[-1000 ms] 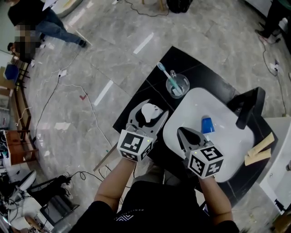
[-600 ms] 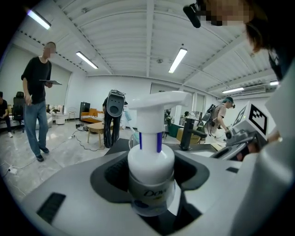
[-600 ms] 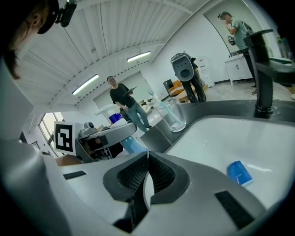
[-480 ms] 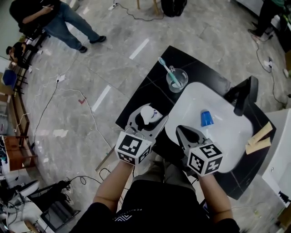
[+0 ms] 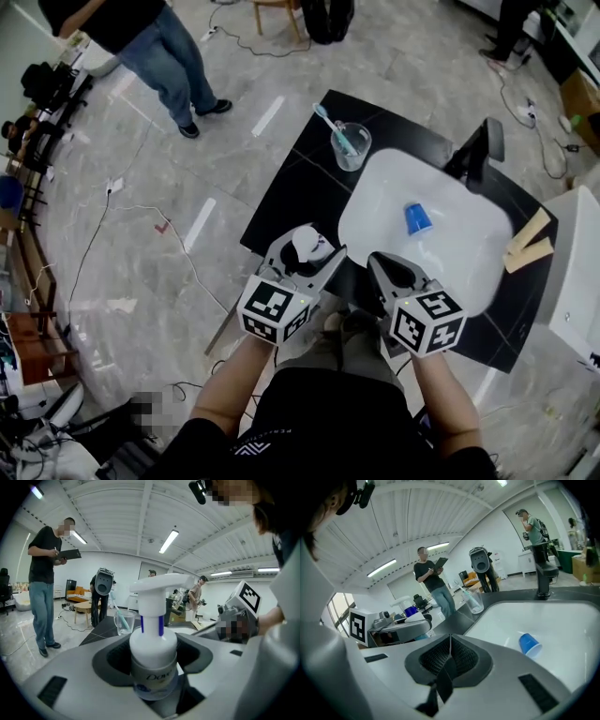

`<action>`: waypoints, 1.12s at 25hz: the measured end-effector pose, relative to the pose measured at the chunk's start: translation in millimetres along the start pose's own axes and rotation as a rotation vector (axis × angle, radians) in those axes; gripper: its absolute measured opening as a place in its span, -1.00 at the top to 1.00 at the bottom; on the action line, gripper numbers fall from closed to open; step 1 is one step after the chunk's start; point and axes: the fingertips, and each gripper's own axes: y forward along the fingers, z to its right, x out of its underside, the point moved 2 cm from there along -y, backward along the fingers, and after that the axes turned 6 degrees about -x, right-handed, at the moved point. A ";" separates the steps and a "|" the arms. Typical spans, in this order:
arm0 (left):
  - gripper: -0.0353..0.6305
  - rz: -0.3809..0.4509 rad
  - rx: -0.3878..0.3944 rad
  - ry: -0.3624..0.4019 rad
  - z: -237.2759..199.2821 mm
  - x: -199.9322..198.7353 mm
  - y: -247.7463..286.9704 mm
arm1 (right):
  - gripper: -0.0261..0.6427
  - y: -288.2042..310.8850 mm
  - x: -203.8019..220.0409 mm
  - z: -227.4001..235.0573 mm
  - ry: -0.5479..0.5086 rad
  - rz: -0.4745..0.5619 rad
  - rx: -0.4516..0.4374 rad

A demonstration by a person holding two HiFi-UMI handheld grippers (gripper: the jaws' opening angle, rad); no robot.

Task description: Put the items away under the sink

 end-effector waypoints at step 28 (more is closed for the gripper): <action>0.13 -0.042 0.337 0.109 178.2 54.7 -75.4 | 0.82 -175.2 116.6 -48.6 0.105 0.172 0.266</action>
